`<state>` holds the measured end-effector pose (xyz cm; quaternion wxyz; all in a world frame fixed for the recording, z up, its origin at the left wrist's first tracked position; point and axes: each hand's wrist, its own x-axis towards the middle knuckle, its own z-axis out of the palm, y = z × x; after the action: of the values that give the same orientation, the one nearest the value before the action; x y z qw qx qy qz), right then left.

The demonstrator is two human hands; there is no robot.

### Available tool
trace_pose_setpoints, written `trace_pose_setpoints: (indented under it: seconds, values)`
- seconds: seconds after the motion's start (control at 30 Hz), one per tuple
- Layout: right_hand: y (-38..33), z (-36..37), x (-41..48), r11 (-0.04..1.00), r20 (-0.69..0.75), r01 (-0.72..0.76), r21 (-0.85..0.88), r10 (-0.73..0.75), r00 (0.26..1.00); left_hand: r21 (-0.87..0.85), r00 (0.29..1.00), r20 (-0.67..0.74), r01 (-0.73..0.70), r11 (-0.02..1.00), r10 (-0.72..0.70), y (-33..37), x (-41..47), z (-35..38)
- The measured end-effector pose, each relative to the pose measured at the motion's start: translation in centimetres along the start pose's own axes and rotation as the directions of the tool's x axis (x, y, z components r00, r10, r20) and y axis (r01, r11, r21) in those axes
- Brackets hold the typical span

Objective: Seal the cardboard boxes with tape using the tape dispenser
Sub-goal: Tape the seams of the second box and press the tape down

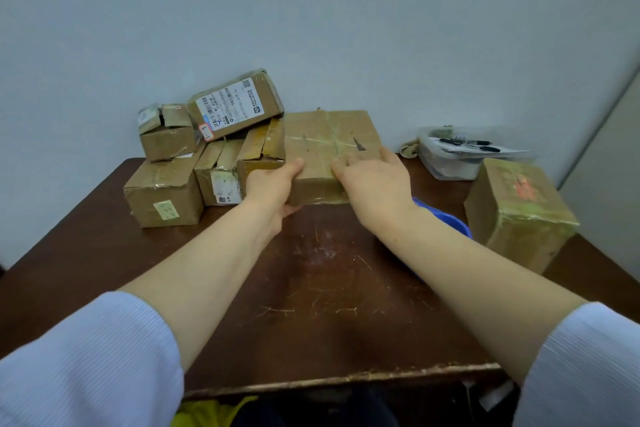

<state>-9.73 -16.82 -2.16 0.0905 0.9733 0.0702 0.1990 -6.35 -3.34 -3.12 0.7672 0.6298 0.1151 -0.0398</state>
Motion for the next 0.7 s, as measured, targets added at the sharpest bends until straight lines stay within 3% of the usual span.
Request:
trace_pose_setpoints:
  seconds: [0.07, 0.1, 0.13, 0.2, 0.27, 0.37, 0.5, 0.6, 0.7]
  values:
    - [0.2, -1.2, -1.9, 0.994, -0.032, 0.007, 0.111, -0.003, 0.999, 0.015, 0.999, 0.040, 0.020, 1.000, -0.021, 0.0, -1.2, -1.3]
    - [0.2, -1.8, -2.9, 0.965, -0.037, -0.044, 0.257, 0.055, 0.998, 0.015, 0.998, 0.052, 0.026, 1.000, -0.027, 0.0, -1.9, -2.2]
    - [0.3, -2.4, -3.7, 0.883, 0.015, -0.145, 0.446, 0.155, 0.988, 0.011, 0.998, 0.064, 0.026, 1.000, -0.027, 0.0, -2.8, -3.2]
    - [0.2, -3.2, -5.3, 0.608, 0.243, -0.359, 0.708, 0.267, 0.933, 0.007, 0.994, 0.106, 0.035, 0.999, -0.035, -0.1, -4.7, -5.2]
    - [-0.4, -3.2, -6.5, 0.458, 0.337, -0.418, 0.784, 0.250, 0.908, 0.074, 0.982, 0.181, 0.037, 0.997, -0.050, -0.8, -6.4, -7.5]
    - [-2.1, -3.3, -8.3, 0.371, 0.328, -0.366, 0.854, 0.163, 0.931, 0.361, 0.944, 0.296, 0.031, 0.932, -0.146, -1.6, -8.2, -11.3]
    - [-4.2, -2.0, -9.8, 0.286, 0.441, -0.433, 0.855, 0.039, 0.897, 0.723, 0.925, 0.275, -0.019, 0.691, -0.262, -2.1, -10.2, -14.7]
    - [-5.4, -0.7, -9.7, 0.259, 0.522, -0.494, 0.830, -0.049, 0.851, 0.869, 0.938, 0.184, -0.015, 0.494, -0.295, -2.8, -10.4, -15.6]
    - [-5.8, 1.2, -9.2, 0.271, 0.560, -0.532, 0.802, -0.030, 0.828, 0.987, 0.986, 0.097, -0.078, 0.138, -0.138, -3.1, -9.8, -15.9]
